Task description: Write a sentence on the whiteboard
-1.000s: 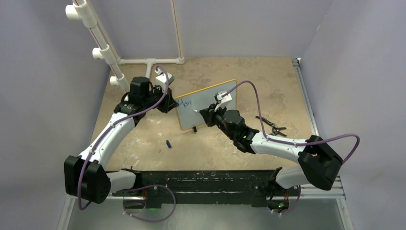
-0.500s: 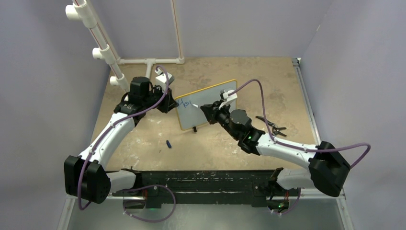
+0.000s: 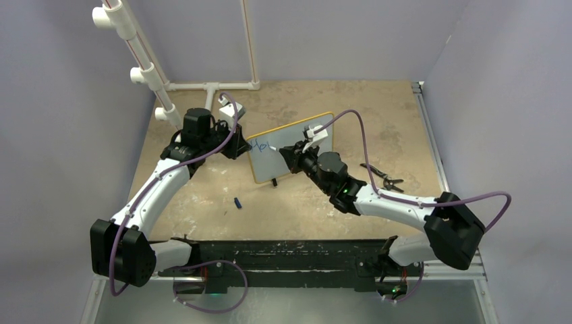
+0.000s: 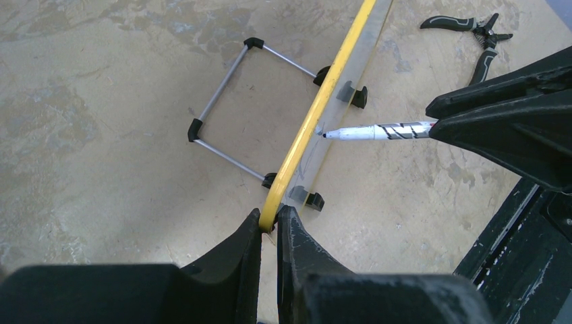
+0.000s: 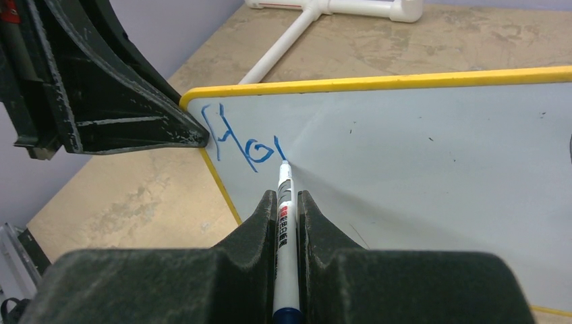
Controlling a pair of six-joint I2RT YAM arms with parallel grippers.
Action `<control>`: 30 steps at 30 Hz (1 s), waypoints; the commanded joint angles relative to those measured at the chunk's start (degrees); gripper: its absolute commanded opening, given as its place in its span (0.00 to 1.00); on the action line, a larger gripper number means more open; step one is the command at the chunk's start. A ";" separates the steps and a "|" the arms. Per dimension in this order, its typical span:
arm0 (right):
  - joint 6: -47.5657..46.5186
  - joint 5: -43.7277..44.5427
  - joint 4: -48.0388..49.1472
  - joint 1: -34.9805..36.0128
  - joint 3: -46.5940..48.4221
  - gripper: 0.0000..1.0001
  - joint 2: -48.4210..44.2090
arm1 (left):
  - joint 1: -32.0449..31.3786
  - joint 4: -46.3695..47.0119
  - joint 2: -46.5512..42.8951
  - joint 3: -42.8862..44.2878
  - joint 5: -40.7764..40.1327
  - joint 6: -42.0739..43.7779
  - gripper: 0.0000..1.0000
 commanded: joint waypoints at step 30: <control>3.47 0.55 0.85 -0.18 -2.85 0.00 1.70 | 0.19 2.29 -1.50 -0.34 -0.83 0.03 0.00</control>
